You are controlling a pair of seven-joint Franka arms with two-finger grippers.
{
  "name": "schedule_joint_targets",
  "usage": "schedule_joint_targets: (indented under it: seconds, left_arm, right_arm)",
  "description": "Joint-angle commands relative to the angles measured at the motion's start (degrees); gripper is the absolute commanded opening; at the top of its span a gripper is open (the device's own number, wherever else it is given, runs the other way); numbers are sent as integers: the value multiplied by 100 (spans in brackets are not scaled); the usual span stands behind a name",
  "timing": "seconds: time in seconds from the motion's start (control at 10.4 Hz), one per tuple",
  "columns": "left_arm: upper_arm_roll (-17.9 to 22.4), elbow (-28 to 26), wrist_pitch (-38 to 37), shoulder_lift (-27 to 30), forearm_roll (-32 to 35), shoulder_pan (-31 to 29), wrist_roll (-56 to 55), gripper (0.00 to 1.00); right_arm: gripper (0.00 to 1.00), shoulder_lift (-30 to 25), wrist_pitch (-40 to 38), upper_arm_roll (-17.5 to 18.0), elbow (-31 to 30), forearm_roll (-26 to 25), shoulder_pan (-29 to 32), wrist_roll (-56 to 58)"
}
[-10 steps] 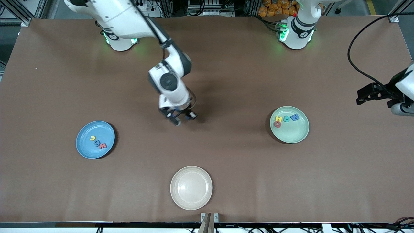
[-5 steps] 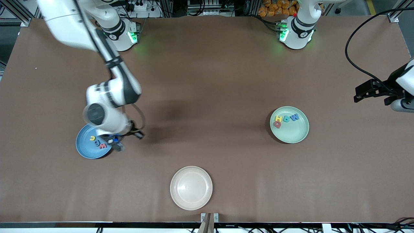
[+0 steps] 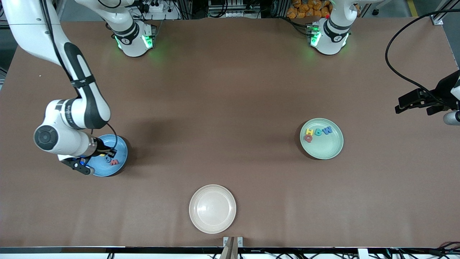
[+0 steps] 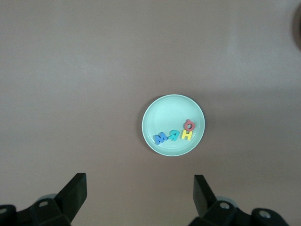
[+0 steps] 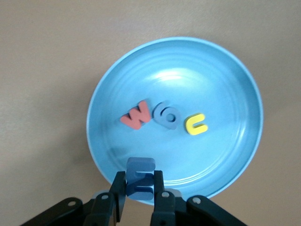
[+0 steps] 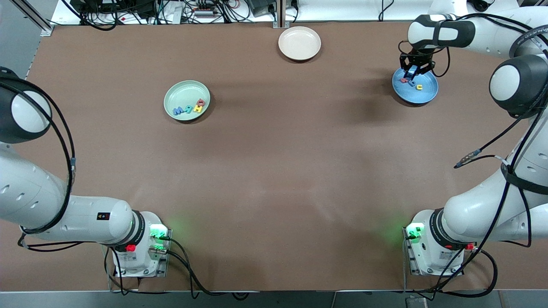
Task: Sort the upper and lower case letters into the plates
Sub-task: 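Carry the blue E to the blue plate and open the right gripper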
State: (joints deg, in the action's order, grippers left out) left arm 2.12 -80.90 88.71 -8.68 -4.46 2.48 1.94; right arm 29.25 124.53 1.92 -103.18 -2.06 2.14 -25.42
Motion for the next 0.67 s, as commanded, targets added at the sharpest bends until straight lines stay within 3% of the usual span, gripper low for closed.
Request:
schedule_joint_targets:
  seconds: [0.0, 0.19, 0.58]
  left_arm:
    - [-1, -40, -73, 77, -55, 42, -106, 100]
    - [-1, -40, -73, 68, -55, 42, -79, 100]
    - [-159, -31, -73, 68, 155, 51, -70, 100]
  right_arm:
    - [100, -129, -61, 98, -17, -102, 163, 734]
    - [100, -567, -279, 107, -61, -84, 436, 1956]
    - [100, -2016, -1341, 90, -53, -84, 323, 2849]
